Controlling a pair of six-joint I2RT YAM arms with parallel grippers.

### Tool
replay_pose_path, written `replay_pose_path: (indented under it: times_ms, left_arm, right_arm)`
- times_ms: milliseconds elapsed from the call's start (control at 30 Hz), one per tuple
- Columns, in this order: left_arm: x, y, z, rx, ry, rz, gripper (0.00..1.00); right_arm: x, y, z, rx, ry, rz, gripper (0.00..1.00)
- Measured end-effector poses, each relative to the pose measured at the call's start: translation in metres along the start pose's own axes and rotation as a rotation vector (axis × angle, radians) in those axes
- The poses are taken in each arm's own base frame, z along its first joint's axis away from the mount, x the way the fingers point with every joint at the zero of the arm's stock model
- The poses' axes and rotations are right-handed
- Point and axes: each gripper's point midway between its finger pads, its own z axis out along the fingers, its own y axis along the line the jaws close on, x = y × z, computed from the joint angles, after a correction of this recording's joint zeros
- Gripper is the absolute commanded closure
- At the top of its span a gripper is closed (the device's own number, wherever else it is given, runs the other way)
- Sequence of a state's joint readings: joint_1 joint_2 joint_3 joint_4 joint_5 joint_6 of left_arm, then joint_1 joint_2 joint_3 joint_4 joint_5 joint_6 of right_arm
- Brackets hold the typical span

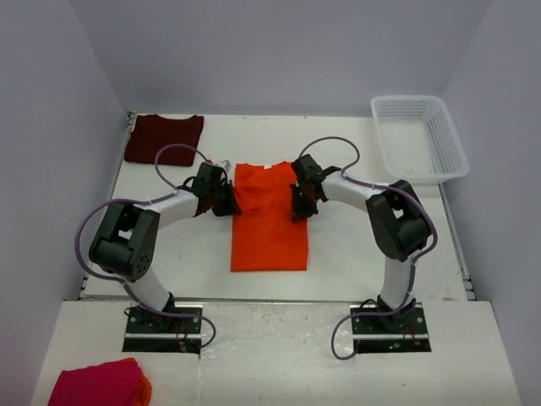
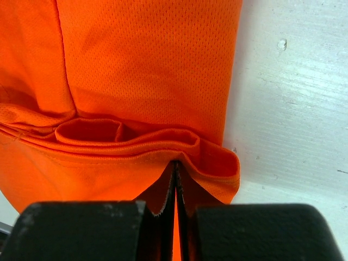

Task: Fold and stack the t-shirts
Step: Fold the folded rectangular tshirt in 1/3 of the way

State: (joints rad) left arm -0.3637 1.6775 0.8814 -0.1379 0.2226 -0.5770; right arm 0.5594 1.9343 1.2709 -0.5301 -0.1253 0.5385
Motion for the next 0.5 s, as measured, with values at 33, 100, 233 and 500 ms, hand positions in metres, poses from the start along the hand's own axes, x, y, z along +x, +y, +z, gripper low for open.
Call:
replay_pose_path:
  times_ms: [33,100,233,500]
  left_arm:
    - [-0.004,0.002,0.0,-0.005,-0.009,-0.001,1.0]
    - [-0.01,0.009,0.0,-0.024,-0.024,-0.005,1.0]
    - [-0.013,0.021,0.001,-0.064,-0.034,-0.013,1.0]
    - [-0.015,0.034,0.0,-0.133,-0.055,-0.016,1.0]
  right_arm:
    - [0.0,0.0,0.0,-0.002,0.002,0.002,1.0]
    - [-0.001,0.0,0.0,-0.006,0.003,0.004,1.0]
    - [-0.001,0.0,0.0,-0.007,0.003,0.005,1.0]
    - [-0.003,-0.001,-0.002,-0.012,-0.003,0.0,1.0]
